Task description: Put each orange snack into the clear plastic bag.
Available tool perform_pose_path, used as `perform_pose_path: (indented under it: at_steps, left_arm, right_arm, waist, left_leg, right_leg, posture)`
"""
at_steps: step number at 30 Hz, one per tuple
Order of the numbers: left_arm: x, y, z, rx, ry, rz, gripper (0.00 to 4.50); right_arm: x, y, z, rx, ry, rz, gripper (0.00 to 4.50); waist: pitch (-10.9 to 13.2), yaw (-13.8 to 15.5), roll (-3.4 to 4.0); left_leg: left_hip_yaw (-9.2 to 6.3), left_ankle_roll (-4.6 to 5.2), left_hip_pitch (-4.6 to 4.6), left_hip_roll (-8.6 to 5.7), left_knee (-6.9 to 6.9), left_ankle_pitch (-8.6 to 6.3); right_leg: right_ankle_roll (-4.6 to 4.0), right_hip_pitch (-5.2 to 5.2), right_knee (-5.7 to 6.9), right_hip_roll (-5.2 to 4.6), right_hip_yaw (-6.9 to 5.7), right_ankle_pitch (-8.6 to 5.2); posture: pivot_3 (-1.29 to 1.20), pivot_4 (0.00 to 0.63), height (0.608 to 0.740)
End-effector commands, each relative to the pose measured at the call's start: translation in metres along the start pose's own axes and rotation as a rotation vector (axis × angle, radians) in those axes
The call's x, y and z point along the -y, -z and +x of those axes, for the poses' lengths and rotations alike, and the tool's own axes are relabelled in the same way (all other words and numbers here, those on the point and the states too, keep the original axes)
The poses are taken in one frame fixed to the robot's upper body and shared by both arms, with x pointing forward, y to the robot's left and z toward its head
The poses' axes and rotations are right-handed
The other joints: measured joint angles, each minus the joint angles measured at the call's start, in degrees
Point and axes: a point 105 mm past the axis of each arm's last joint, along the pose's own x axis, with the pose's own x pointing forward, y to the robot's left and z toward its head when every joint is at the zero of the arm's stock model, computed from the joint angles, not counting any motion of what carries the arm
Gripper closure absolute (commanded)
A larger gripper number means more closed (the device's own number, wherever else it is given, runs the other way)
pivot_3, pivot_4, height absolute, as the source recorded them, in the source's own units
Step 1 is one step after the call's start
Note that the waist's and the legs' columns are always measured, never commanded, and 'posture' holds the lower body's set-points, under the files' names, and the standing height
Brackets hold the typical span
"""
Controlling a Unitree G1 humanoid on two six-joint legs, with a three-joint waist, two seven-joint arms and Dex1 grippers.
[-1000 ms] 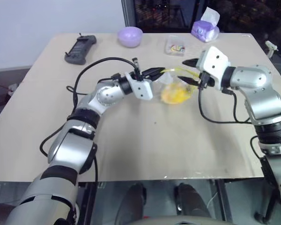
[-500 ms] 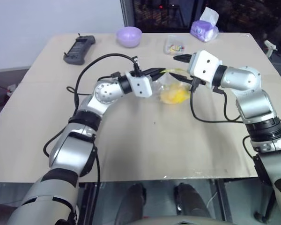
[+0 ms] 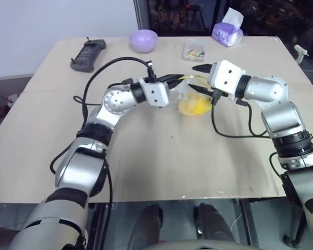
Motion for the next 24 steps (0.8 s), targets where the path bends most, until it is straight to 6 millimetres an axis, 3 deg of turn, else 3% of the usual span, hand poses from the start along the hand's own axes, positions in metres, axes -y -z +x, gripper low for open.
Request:
perform_pose_path:
  at_steps: [1,6,24]
  left_arm:
    - [-0.0158,-0.0089,-0.0005,0.036,-0.052,0.030,4.50]
    - [-0.0142,-0.0081,-0.0009,0.034,-0.053,0.026,4.50]
    - [-0.0132,-0.0032,-0.0034,0.008,-0.050,0.037,4.50]
  right_arm:
    - [0.0094,-0.0096,-0.0015,0.031,0.030,-0.034,2.37]
    - [0.0100,-0.0102,-0.0019,0.034,0.033,-0.029,4.47]
    - [0.0081,-0.0070,-0.0022,0.022,0.028,-0.023,4.47]
  waist:
    - [0.0,0.0,0.00]
    - [0.0,0.0,0.00]
    - [0.0,0.0,0.00]
  left_leg:
    - [0.00,0.00,0.00,0.00,0.00,0.00]
    - [0.00,0.00,0.00,0.00,0.00,0.00]
    - [0.00,0.01,0.00,0.00,0.00,-0.01]
  right_leg:
    - [0.00,0.00,0.00,0.00,0.00,0.00]
    - [0.00,0.00,0.00,0.00,0.00,0.00]
    - [0.00,0.00,0.00,0.00,0.00,0.00]
  posture:
    - [0.00,0.150,0.740]
    - [0.00,0.150,0.740]
    - [0.00,0.150,0.740]
